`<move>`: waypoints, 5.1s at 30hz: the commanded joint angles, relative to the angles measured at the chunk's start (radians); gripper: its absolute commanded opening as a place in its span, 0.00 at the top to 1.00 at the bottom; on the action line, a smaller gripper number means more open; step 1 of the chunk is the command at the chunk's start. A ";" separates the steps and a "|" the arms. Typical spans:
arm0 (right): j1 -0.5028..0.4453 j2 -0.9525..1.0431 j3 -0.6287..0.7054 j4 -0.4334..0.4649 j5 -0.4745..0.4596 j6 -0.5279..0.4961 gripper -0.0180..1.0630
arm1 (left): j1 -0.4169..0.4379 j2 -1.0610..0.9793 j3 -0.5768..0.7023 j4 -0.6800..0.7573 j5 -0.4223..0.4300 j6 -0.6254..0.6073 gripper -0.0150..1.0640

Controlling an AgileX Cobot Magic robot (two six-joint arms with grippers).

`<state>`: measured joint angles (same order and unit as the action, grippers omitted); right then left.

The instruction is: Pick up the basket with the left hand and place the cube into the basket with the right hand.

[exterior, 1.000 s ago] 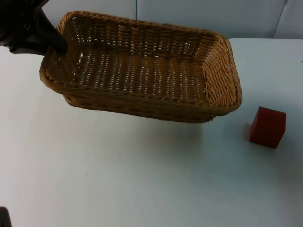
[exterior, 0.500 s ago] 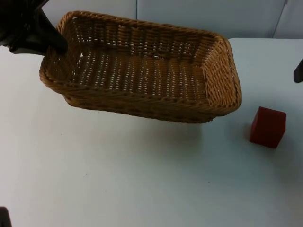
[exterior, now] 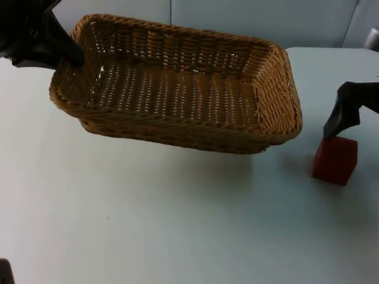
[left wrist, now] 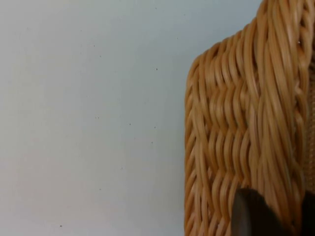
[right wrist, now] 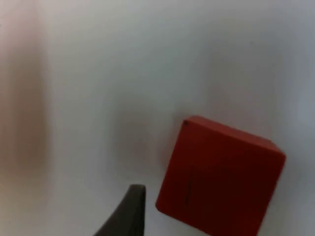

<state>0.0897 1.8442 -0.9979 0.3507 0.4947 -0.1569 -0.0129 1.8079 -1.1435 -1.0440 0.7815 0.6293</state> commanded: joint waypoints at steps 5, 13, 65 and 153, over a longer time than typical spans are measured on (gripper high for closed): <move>0.027 0.046 -0.050 0.023 -0.030 -0.034 0.01 | 0.002 -0.016 -0.009 -0.044 0.008 -0.001 0.99; 0.082 0.126 -0.113 0.033 -0.021 -0.027 0.01 | 0.002 -0.016 -0.009 -0.044 0.006 -0.001 0.99; 0.047 0.064 -0.413 -0.392 0.098 0.355 0.72 | 0.002 -0.016 -0.009 -0.044 -0.039 -0.001 0.99; -0.186 0.045 -0.878 -0.294 0.569 0.281 0.98 | -0.002 0.012 -0.009 -0.049 -0.071 -0.001 0.99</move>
<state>-0.0918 1.8984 -1.8717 0.0564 1.0592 0.1237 -0.0113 1.8232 -1.1435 -1.0460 0.6797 0.6355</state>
